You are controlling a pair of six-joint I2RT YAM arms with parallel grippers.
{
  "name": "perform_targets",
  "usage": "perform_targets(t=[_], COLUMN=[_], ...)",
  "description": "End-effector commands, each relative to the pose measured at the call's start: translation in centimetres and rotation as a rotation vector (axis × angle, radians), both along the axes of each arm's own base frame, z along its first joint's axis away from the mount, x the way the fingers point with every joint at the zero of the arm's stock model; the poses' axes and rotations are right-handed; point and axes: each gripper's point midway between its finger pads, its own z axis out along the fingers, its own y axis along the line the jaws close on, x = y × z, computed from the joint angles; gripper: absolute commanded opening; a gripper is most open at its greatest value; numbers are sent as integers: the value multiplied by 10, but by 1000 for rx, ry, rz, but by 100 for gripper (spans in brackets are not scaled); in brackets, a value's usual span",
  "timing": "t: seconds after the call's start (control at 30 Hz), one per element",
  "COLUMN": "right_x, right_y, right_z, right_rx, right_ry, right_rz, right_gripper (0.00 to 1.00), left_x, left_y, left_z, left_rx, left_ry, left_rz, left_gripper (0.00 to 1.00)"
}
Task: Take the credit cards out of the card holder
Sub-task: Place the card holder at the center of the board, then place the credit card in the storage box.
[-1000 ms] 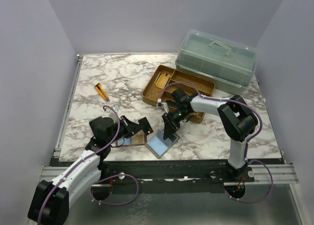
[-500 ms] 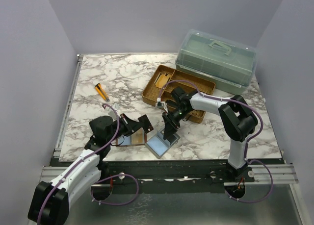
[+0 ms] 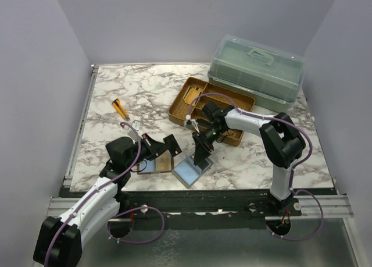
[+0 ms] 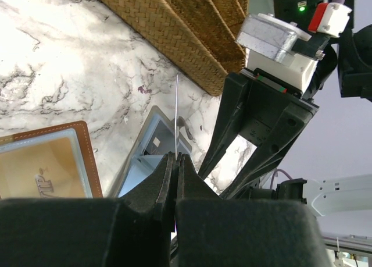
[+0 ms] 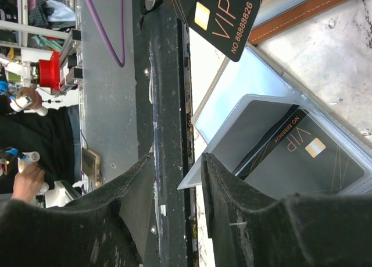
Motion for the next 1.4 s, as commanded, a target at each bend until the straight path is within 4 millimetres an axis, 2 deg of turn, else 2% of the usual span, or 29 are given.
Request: perform_targets(t=[0.0, 0.2, 0.33, 0.47, 0.6, 0.7, 0.73, 0.8, 0.87, 0.97, 1.13, 1.23, 1.37], right_x=[-3, 1, 15, 29, 30, 43, 48, 73, 89, 102, 115, 116, 115], right_y=[1, 2, -1, -10, -17, -30, -34, -56, -74, -97, -127, -136, -141], right_z=[9, 17, 30, 48, 53, 62, 68, 78, 85, 91, 99, 102, 105], right_rx=[44, 58, 83, 125, 136, 147, 153, 162, 163, 159, 173, 191, 207], right_ry=[22, -14, -55, -89, -127, -165, -176, -205, -239, -283, -310, -313, -320], right_rz=[20, 31, 15, -17, -22, -61, -79, -177, -254, -352, -478, -510, -536], right_gripper=[44, 44, 44, 44, 44, 44, 44, 44, 44, 45, 46, 47, 47], left_x=[7, 6, 14, 30, 52, 71, 77, 89, 100, 112, 130, 138, 146], left_y=[0, -2, -3, -9, -21, -30, -34, -41, -50, -67, -100, -117, -121], left_z=[23, 32, 48, 70, 90, 95, 94, 91, 86, 79, 53, 33, 13], left_rx=[-19, -40, -86, -175, -254, -299, -310, -322, -327, -326, -341, -321, -236], left_ry=[-75, -106, -149, -182, -180, -140, -122, -92, -62, -29, 94, 165, 232], left_rz=[7, -2, 21, 44, 40, 47, 54, 75, 104, 156, 237, 287, 396], left_gripper=[0, 0, 0, 0, 0, 0, 0, 0, 0, 0, 0, 0, 0])
